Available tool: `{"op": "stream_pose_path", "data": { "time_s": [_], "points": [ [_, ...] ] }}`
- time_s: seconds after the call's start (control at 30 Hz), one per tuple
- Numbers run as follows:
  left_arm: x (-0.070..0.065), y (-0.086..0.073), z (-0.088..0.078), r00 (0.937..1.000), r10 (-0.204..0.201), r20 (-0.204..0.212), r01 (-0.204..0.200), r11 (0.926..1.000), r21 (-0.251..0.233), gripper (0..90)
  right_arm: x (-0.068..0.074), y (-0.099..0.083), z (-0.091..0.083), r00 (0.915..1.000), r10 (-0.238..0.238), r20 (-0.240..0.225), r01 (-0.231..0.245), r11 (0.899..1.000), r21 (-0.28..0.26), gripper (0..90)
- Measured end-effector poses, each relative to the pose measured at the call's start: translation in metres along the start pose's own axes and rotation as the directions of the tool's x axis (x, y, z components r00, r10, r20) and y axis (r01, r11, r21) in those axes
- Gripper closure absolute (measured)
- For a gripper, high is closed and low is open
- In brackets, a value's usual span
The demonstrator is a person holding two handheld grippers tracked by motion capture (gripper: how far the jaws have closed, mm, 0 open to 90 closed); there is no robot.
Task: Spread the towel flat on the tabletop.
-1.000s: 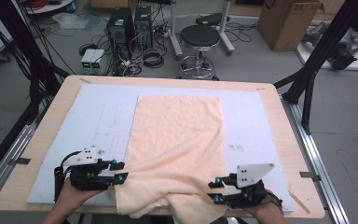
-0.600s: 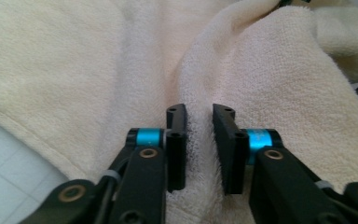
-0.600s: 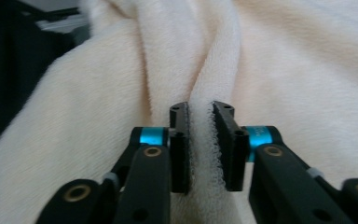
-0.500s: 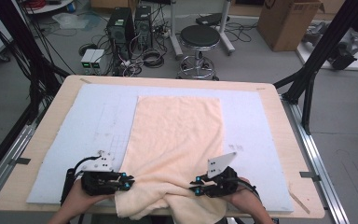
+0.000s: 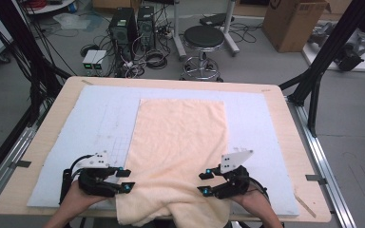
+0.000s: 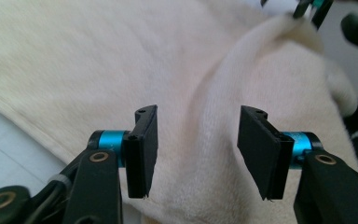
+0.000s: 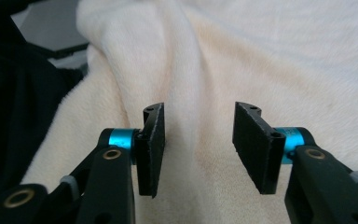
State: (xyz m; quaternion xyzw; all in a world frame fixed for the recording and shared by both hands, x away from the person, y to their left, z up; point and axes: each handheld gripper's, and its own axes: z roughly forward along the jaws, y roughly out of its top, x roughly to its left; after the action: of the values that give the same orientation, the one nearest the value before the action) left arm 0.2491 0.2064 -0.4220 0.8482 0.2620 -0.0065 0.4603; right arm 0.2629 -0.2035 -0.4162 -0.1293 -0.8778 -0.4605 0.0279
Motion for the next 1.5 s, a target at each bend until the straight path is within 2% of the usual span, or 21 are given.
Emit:
{"op": "stream_pose_path", "data": {
  "time_s": [0.03,0.1,0.17,0.2,0.23,0.3,0.37,0.47,0.57,0.63,0.73,0.8,0.87,0.97,1.0,1.03,1.13,1.27,1.37,1.4,1.5],
  "points": [
    [0.000,-0.001,0.003,0.9999,0.009,0.011,-0.009,0.9999,0.012,54.4,-0.001,0.000,0.004,1.0000,-0.001,-0.008,0.001,1.000,0.013,53.2],
    [-0.001,-0.002,0.006,0.9994,0.034,0.003,-0.034,0.9989,0.032,68.6,-0.001,0.000,0.010,0.9996,-0.009,-0.026,0.010,0.999,0.040,58.2],
    [0.000,0.000,0.006,0.9995,0.032,-0.005,-0.031,0.9994,0.013,78.3,-0.002,0.001,0.016,0.9991,-0.023,-0.035,0.025,0.997,0.078,71.6],
    [0.002,0.001,0.005,0.9995,0.026,-0.019,-0.026,0.9997,-0.004,79.8,-0.003,0.001,0.017,0.9986,-0.030,-0.043,0.034,0.995,0.093,79.0],
    [0.005,0.002,0.003,0.9994,0.007,-0.034,-0.008,0.9996,-0.028,80.9,-0.004,0.002,0.018,0.9987,-0.038,-0.034,0.041,0.994,0.100,81.8],
    [0.012,0.006,0.002,0.9981,-0.025,-0.056,0.021,0.9977,-0.065,81.7,-0.008,0.006,0.016,0.9988,-0.045,0.017,0.043,0.994,0.099,83.6],
    [0.019,0.015,0.004,0.9939,-0.027,-0.107,0.018,0.9958,-0.090,82.0,-0.015,0.014,0.012,0.9953,-0.053,0.081,0.046,0.995,0.085,84.1],
    [0.036,0.033,0.010,0.9819,-0.045,-0.184,0.022,0.9917,-0.127,82.3,-0.033,0.031,0.010,0.9827,-0.059,0.176,0.044,0.995,0.088,84.2],
    [0.058,0.052,0.018,0.9660,-0.067,-0.250,0.026,0.9865,-0.161,82.2,-0.061,0.040,0.013,0.9749,-0.008,0.223,-0.007,0.998,0.067,84.0],
    [0.071,0.062,0.028,0.9520,-0.075,-0.297,0.028,0.9870,-0.158,82.2,-0.079,0.042,0.014,0.9671,0.034,0.252,-0.046,0.998,0.044,84.0],
    [0.089,0.071,0.042,0.9398,-0.113,-0.322,0.066,0.9862,-0.152,79.6,-0.100,0.040,0.017,0.9556,0.085,0.282,-0.093,0.996,0.015,82.1],
    [0.097,0.072,0.046,0.9327,-0.128,-0.337,0.085,0.9869,-0.137,72.0,-0.108,0.037,0.020,0.9477,0.110,0.300,-0.117,0.993,0.003,75.8],
    [0.099,0.070,0.042,0.9351,-0.127,-0.331,0.085,0.9865,-0.141,65.7,-0.110,0.034,0.019,0.9466,0.127,0.296,-0.128,0.992,-0.014,69.6],
    [0.097,0.069,0.026,0.9429,-0.122,-0.310,0.071,0.9830,-0.169,60.3,-0.101,0.037,0.008,0.9490,0.124,0.290,-0.112,0.992,-0.057,66.3],
    [0.093,0.068,0.018,0.9522,-0.114,-0.283,0.061,0.9804,-0.187,59.1,-0.097,0.039,0.003,0.9546,0.118,0.273,-0.099,0.992,-0.082,65.1],
    [0.090,0.067,0.013,0.9580,-0.103,-0.267,0.050,0.9789,-0.198,59.0,-0.089,0.042,-0.001,0.9622,0.111,0.249,-0.087,0.991,-0.104,63.3],
    [0.071,0.060,-0.003,0.9728,-0.051,-0.226,0.002,0.9774,-0.212,56.1,-0.066,0.046,-0.004,0.9749,0.062,0.214,-0.043,0.995,-0.092,59.2],
    [0.044,0.043,-0.014,0.9823,0.009,-0.187,-0.046,0.9794,-0.197,54.3,-0.032,0.040,0.000,0.9857,0.009,0.168,0.001,0.999,-0.054,55.5],
    [0.025,0.024,-0.016,0.9862,0.037,-0.162,-0.064,0.9832,-0.171,52.1,-0.009,0.032,0.004,0.9906,-0.009,0.137,0.016,0.999,-0.051,51.7],
    [0.019,0.018,-0.016,0.9856,0.050,-0.162,-0.075,0.9850,-0.155,51.3,-0.002,0.029,0.005,0.9924,-0.011,0.122,0.017,0.998,-0.052,50.6],
    [0.006,0.001,-0.015,0.9881,0.071,-0.136,-0.089,0.9871,-0.133,49.8,0.017,0.019,0.008,0.9973,-0.018,0.071,0.022,0.998,-0.054,47.3]
  ]
}}
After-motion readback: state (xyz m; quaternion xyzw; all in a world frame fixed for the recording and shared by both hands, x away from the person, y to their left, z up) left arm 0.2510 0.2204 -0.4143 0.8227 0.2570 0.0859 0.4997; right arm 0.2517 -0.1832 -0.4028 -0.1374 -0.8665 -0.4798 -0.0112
